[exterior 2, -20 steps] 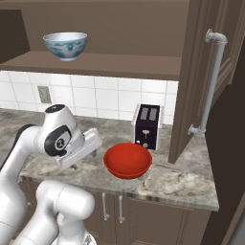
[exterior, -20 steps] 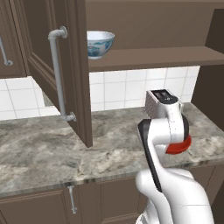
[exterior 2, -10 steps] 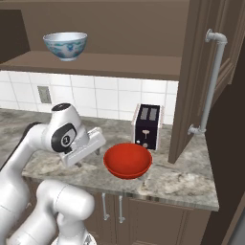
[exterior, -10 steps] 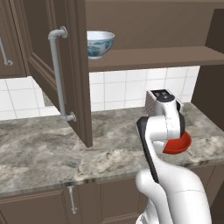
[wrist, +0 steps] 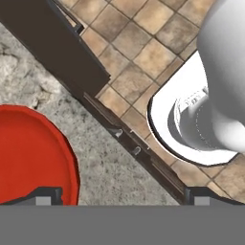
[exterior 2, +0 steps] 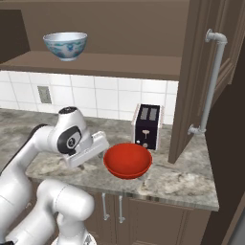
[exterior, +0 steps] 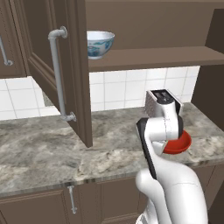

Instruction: Open the cabinet. Pick the bowls from the counter and place them in the cabinet. Then close the cabinet.

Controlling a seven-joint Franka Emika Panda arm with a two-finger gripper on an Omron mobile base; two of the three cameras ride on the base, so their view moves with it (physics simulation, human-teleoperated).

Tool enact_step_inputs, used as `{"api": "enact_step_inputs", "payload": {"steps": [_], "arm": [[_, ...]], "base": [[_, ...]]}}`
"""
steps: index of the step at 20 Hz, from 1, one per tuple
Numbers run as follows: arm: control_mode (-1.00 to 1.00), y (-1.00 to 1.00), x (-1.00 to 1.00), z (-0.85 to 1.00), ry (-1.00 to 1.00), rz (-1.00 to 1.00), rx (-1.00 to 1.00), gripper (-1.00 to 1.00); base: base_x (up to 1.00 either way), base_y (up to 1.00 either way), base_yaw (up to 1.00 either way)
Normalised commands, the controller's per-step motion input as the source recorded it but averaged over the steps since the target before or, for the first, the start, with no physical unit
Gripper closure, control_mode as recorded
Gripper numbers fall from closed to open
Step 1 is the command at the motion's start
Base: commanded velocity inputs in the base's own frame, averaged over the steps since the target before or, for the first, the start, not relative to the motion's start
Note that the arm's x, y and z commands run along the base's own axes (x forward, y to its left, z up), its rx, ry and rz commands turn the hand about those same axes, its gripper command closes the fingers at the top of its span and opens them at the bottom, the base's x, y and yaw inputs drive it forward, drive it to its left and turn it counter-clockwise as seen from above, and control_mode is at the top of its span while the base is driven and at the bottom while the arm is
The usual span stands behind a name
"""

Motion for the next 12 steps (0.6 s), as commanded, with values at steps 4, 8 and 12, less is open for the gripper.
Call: {"api": "enact_step_inputs", "payload": {"steps": [4, 8, 12], "arm": [[-1.00, 0.00, 0.21, -0.21, 0.00, -0.08, 0.02, -1.00], [-1.00, -0.05, 0.28, -0.20, -0.01, -0.06, 0.00, -1.00], [-1.00, -0.08, 0.21, -0.16, 0.00, -0.05, 0.01, -1.00]], "base": [[0.00, 0.00, 0.00], [0.00, 0.00, 0.00], [0.00, 0.00, 0.00]]}}
